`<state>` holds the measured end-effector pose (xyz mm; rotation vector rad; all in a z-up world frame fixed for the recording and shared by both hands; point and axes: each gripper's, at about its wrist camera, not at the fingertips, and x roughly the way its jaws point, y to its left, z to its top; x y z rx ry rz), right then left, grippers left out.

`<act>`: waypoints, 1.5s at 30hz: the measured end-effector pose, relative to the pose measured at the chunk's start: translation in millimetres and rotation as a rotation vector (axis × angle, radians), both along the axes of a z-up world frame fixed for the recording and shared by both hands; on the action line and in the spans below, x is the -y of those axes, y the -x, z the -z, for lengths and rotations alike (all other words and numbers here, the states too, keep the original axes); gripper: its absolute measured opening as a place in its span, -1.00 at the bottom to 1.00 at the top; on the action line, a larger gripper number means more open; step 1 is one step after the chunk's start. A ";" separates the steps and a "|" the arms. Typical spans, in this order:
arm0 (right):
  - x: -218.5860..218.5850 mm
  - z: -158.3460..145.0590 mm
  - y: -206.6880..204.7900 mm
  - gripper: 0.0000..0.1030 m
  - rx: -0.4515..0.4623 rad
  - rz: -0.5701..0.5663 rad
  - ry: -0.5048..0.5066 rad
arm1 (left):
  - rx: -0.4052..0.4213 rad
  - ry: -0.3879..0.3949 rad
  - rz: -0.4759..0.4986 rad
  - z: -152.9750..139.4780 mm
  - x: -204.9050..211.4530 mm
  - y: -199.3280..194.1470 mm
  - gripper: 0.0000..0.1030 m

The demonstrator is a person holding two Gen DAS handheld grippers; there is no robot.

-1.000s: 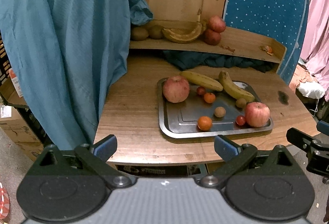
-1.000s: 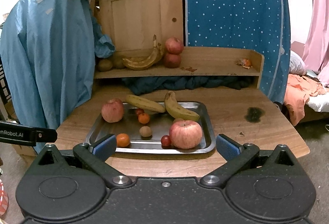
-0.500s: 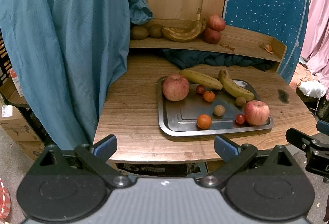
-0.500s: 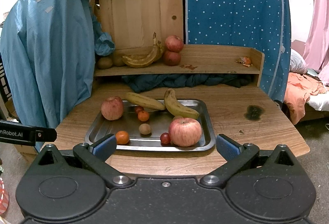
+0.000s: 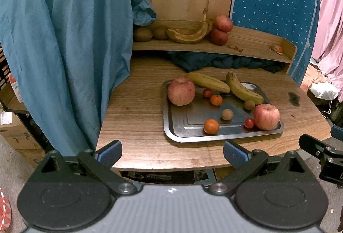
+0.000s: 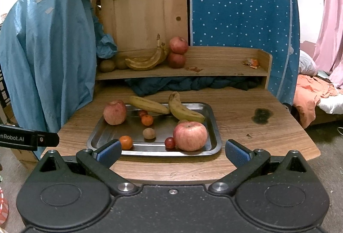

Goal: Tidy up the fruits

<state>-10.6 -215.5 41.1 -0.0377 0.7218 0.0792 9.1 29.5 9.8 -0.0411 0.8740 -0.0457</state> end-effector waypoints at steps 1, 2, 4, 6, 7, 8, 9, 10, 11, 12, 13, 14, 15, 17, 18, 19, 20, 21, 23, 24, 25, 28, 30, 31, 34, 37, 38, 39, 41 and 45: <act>0.1 0.2 0.4 0.98 0.000 0.001 0.000 | 0.000 0.000 -0.001 0.0 0.4 0.2 0.99; 0.6 0.1 0.6 0.98 0.000 0.001 0.000 | 0.000 0.000 0.002 0.2 0.1 -0.5 0.99; 0.6 -0.4 0.8 0.98 0.000 0.000 0.001 | 0.001 0.000 0.003 0.4 -0.1 -0.9 0.99; 1.0 -0.2 0.3 0.98 0.000 -0.002 0.000 | 0.001 -0.001 0.000 0.5 0.2 -0.8 0.99; 1.0 -0.2 0.3 0.98 -0.001 -0.002 0.000 | 0.000 -0.001 0.001 0.6 0.2 -0.8 0.99; 0.8 -0.4 0.3 0.98 -0.001 -0.002 0.000 | 0.000 -0.001 0.001 0.5 0.1 -0.7 0.99; 0.6 -0.5 0.3 0.98 0.000 -0.002 0.000 | 0.000 -0.002 0.000 0.6 0.0 -0.8 0.99; 0.4 -0.4 0.3 0.98 0.000 -0.001 0.000 | 0.001 -0.002 0.001 0.6 -0.1 -0.9 0.99; 0.3 -0.3 0.4 0.98 -0.001 -0.001 0.000 | 0.000 -0.002 0.001 0.7 -0.2 -0.9 0.99; 0.2 -0.4 0.5 0.98 -0.001 -0.001 0.000 | 0.000 -0.002 0.000 0.8 -0.4 -1.2 0.99; -0.1 -0.4 0.1 0.98 -0.001 -0.002 0.000 | 0.000 -0.002 0.001 0.8 -0.5 -1.0 0.99; -0.5 -0.4 0.0 0.98 -0.001 -0.001 0.000 | 0.000 -0.002 0.002 0.8 -0.7 -1.1 0.99; -0.5 -0.3 0.2 0.98 -0.002 -0.002 0.000 | -0.001 -0.001 0.002 1.0 -0.9 -1.5 0.99; -0.7 -0.1 -0.4 0.98 -0.002 -0.003 0.000 | -0.001 -0.001 0.001 1.2 -1.2 -1.9 0.99; -0.9 -0.1 -0.6 0.98 -0.002 -0.002 0.000 | -0.001 -0.001 0.001 1.2 -1.4 -2.3 0.99; -0.8 -0.1 -0.7 0.98 -0.002 -0.002 0.000 | -0.001 -0.001 0.001 1.2 -1.2 -2.0 0.99; -0.7 0.1 -0.6 0.98 -0.003 -0.003 0.000 | -0.001 -0.001 0.001 1.1 -1.0 -1.9 0.99; -0.6 0.2 -0.3 0.98 -0.003 -0.002 0.000 | -0.002 -0.001 0.001 1.1 -0.9 -1.9 0.99; -0.3 0.0 -0.6 0.98 -0.003 -0.003 0.000 | -0.003 -0.003 0.001 1.0 -0.6 -1.9 0.99; -0.1 -0.3 -1.1 0.98 -0.004 -0.003 0.000 | -0.004 -0.003 0.000 1.6 -0.8 -2.0 0.99; -0.1 -0.1 -0.8 0.98 -0.005 -0.003 0.000 | -0.005 -0.004 0.000 2.1 -1.2 -2.4 0.99; -0.9 1.2 -2.0 0.98 -0.008 -0.005 0.001 | -0.005 -0.003 -0.002 2.9 -1.8 -2.6 0.99; -1.3 2.2 -3.0 0.98 -0.011 -0.006 0.001 | -0.007 -0.002 -0.002 4.1 -3.0 -3.7 0.99; -1.5 2.5 -3.4 0.98 -0.012 -0.006 0.001 | -0.008 -0.002 -0.003 4.5 -3.5 -4.1 0.99; -2.0 2.9 -4.9 0.98 -0.014 -0.007 0.001 | -0.023 -0.010 -0.001 6.6 -4.3 -7.6 0.99; -2.2 3.7 -8.0 0.98 -0.018 -0.008 0.002 | -0.025 -0.018 0.001 7.6 -4.5 -9.7 0.99; -2.7 3.8 -9.3 0.98 -0.020 -0.008 0.003 | -0.025 -0.015 0.003 7.5 -4.5 -10.5 0.99; -2.9 4.0 -10.2 0.98 -0.021 -0.009 0.004 | -0.025 -0.010 0.006 7.5 -4.8 -10.9 0.99; -3.2 4.1 -11.6 0.98 -0.022 -0.008 0.006 | -0.027 0.000 0.012 7.4 -4.3 -12.0 0.99; -2.6 4.7 -13.9 0.98 -0.024 -0.008 0.009 | -0.028 0.011 0.023 8.3 -3.7 -16.6 0.99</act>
